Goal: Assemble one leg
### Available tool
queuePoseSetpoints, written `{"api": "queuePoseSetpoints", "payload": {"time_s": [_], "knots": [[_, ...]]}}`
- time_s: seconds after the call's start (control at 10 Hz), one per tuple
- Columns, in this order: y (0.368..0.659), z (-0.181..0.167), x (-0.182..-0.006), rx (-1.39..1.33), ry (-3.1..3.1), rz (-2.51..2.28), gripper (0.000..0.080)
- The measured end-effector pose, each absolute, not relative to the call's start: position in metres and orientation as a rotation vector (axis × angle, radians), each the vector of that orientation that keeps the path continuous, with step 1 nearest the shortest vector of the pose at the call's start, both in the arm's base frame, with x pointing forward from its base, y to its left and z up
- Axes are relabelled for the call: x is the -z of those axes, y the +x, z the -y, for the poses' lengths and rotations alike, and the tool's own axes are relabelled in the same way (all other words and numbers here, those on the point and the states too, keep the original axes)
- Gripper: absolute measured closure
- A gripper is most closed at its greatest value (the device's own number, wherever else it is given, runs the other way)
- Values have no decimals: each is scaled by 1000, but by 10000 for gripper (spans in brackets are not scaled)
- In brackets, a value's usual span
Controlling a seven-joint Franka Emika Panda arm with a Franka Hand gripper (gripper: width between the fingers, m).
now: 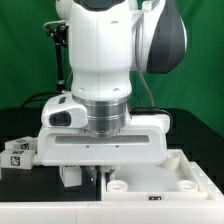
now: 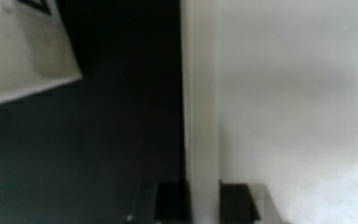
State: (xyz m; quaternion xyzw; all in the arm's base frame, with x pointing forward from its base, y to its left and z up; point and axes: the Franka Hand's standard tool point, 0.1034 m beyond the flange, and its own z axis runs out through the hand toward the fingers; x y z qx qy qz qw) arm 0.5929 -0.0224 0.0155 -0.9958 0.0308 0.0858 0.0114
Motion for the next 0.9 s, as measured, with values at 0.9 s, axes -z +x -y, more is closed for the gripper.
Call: {"api": "queuePoseSetpoints", "payload": {"time_s": [0.9], "knots": [[607, 22, -13, -305, -3103, -93, 528]]}}
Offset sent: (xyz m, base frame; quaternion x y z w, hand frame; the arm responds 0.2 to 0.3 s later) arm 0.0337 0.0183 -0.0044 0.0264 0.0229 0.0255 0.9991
